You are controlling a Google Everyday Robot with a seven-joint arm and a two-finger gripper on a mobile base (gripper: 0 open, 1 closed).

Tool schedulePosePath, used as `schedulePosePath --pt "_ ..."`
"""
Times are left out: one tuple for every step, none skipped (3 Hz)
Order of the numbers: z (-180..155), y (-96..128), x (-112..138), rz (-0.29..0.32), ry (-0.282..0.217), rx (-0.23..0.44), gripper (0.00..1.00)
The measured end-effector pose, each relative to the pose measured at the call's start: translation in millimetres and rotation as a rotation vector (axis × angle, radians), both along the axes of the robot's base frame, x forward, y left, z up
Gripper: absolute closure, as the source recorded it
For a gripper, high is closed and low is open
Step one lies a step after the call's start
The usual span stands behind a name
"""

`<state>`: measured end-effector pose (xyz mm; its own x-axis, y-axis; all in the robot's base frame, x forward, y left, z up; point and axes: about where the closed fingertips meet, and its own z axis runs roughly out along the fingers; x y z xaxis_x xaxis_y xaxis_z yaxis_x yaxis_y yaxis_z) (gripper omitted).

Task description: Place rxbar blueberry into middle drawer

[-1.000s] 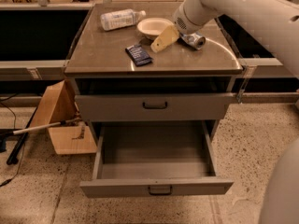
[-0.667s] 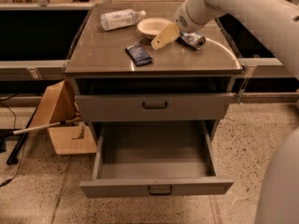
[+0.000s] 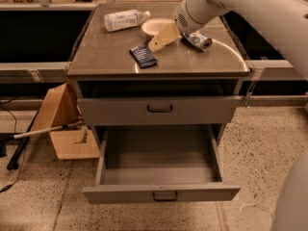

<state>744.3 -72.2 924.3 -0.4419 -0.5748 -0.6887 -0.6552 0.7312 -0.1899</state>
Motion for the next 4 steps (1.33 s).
schedulePosePath --pt "-3 2 -4 -0.01 -0.024 -0.002 0.0" --pt "-11 16 -4 -0.007 -0.031 0.01 0.0" --pt "-18 32 1 -0.012 -0.027 0.014 0.0" --pt "-22 45 8 -0.012 -0.025 0.016 0.0"
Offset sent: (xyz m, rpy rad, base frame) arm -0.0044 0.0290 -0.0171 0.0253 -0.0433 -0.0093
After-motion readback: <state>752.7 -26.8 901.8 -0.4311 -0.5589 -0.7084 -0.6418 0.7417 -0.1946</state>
